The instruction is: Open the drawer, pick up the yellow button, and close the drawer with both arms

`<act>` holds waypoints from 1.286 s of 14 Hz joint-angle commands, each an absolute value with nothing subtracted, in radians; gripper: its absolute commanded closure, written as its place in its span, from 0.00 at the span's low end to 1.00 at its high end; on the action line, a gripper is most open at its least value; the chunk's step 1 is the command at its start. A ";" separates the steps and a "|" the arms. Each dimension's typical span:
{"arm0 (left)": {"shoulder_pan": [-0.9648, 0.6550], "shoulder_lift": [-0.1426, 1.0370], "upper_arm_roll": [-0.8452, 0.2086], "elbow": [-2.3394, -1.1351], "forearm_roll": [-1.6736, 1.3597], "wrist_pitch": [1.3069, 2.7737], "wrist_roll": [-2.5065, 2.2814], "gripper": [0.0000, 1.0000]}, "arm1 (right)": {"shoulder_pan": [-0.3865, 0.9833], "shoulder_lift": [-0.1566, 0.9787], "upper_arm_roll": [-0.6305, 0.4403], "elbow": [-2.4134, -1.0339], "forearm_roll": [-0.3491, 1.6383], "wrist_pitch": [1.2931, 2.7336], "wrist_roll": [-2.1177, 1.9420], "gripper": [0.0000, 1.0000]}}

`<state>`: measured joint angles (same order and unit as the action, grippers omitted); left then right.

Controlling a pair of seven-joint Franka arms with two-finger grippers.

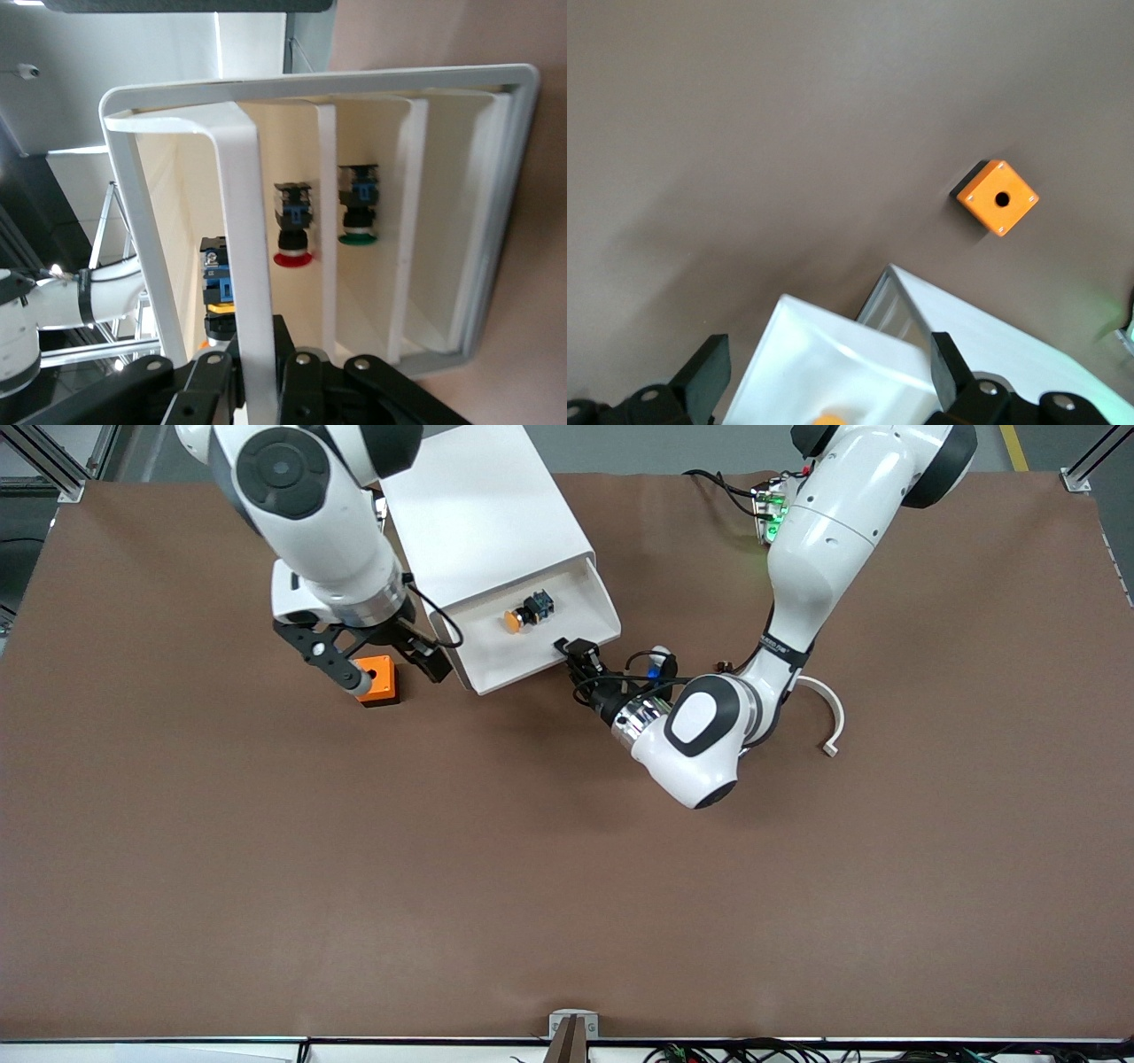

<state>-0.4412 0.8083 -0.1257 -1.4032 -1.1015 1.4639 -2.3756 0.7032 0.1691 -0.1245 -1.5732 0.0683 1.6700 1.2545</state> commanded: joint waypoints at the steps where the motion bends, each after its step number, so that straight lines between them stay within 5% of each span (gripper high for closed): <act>1: -0.433 0.825 -0.094 -1.376 -1.111 1.477 -2.327 0.79 | 0.778 0.202 -0.132 -1.577 0.078 1.732 1.351 0.00; 3: -0.423 0.824 -0.094 -1.376 -1.109 1.477 -2.306 0.14 | 0.837 0.231 -0.133 -1.577 0.077 1.788 1.423 0.00; 4: -0.422 0.819 -0.092 -1.376 -1.106 1.477 -2.304 0.08 | 0.853 0.236 -0.133 -1.575 0.077 1.802 1.451 0.00; 7: -0.388 0.808 -0.060 -1.356 -1.095 1.467 -2.301 0.02 | 0.882 0.238 -0.132 -1.578 0.078 1.798 1.492 0.00; 18: -0.272 0.706 -0.063 -1.261 -0.677 1.427 -2.050 0.01 | 1.000 0.321 -0.133 -1.635 0.120 1.822 1.631 0.00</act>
